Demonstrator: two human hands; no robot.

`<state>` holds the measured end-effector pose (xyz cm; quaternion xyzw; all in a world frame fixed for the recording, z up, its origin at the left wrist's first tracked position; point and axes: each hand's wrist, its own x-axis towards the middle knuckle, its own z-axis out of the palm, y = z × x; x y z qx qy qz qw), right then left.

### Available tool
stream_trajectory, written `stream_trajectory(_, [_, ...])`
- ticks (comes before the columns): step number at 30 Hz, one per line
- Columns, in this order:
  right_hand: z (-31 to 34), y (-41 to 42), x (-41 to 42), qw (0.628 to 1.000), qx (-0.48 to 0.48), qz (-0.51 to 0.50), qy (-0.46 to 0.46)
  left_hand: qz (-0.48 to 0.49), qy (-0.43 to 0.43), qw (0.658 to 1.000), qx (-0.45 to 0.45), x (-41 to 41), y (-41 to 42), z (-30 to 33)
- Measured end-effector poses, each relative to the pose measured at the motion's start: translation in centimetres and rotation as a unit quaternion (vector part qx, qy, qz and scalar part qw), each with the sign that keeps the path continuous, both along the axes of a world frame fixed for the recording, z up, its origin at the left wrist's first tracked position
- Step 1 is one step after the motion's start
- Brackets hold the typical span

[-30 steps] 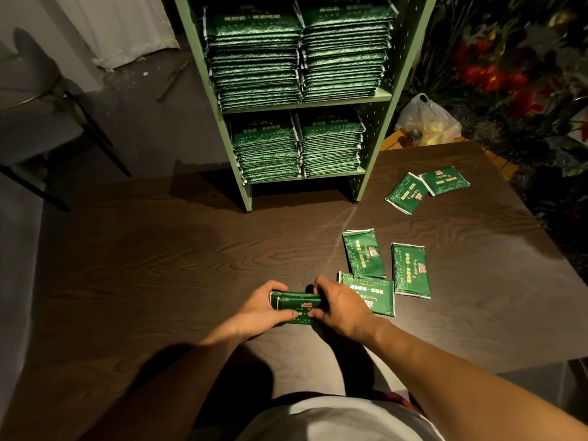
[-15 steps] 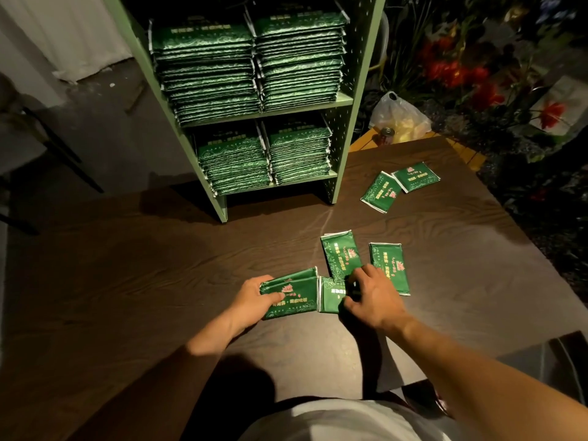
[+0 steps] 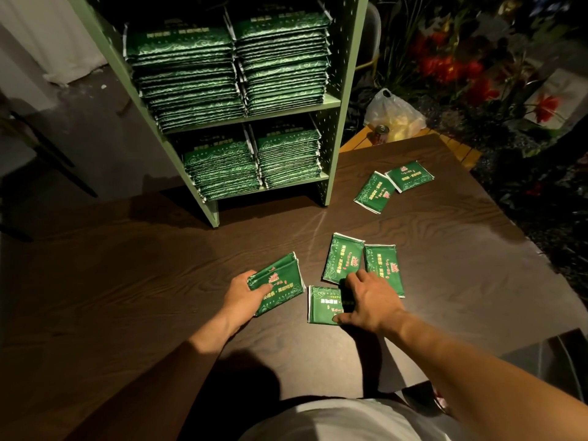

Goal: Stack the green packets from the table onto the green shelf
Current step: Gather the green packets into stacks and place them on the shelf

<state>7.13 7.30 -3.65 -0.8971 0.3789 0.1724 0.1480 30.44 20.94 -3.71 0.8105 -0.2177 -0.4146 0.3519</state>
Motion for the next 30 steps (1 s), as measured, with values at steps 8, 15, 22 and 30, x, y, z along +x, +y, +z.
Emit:
stream_trajectory(8, [0.6, 0.2, 1.0, 0.991, 0.049, 0.114, 0.038, 0.006, 0.013, 1.000, 0.005, 0.2, 0.0, -0.1])
stream_trajectory(15, [3.2, -2.3, 3.6, 0.966, -0.047, 0.248, 0.063, 0.016, 0.014, 1.000, 0.003, 0.0, 0.3, -0.2])
stream_trajectory(22, [2.8, -5.6, 6.8, 0.945, -0.099, 0.279, 0.141, 0.014, 0.011, 1.000, 0.007, -0.1, 0.9, 0.1])
stream_trajectory(30, [1.5, -7.0, 7.6, 0.939, -0.083, 0.283, 0.174, 0.041, 0.023, 0.998, 0.029, 0.3, 1.5, 0.1])
